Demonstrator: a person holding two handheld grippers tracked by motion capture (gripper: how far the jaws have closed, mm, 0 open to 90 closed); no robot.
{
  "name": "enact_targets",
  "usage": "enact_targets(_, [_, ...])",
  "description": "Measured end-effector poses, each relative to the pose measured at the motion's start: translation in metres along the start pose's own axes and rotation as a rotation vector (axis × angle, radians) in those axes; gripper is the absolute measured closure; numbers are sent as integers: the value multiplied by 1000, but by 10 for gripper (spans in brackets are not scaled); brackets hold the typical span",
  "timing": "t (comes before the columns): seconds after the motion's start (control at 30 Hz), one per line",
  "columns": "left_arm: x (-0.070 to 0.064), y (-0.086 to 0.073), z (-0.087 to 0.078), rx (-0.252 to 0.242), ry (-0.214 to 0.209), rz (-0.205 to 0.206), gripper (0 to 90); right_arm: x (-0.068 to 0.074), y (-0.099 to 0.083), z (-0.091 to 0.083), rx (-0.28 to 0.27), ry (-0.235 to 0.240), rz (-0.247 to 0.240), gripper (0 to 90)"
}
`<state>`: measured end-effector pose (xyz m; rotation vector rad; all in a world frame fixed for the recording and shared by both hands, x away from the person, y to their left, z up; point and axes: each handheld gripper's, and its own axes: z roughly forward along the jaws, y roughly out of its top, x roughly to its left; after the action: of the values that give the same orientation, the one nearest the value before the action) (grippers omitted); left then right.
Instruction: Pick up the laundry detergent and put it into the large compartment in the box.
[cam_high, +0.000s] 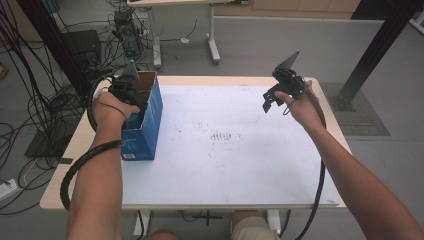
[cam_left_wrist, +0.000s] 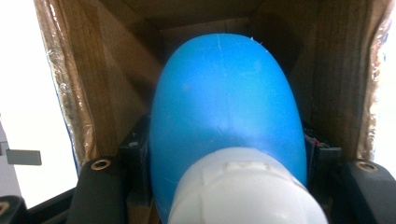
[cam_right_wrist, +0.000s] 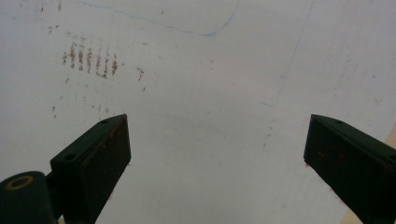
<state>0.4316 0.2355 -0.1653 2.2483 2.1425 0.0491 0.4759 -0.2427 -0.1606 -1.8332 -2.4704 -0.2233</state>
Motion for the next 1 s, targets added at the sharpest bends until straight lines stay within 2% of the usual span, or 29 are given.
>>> enact_targets(1.0, [-1,-1,-1,-3,-2,7,363,3,0,-1,1,-3,-9,71])
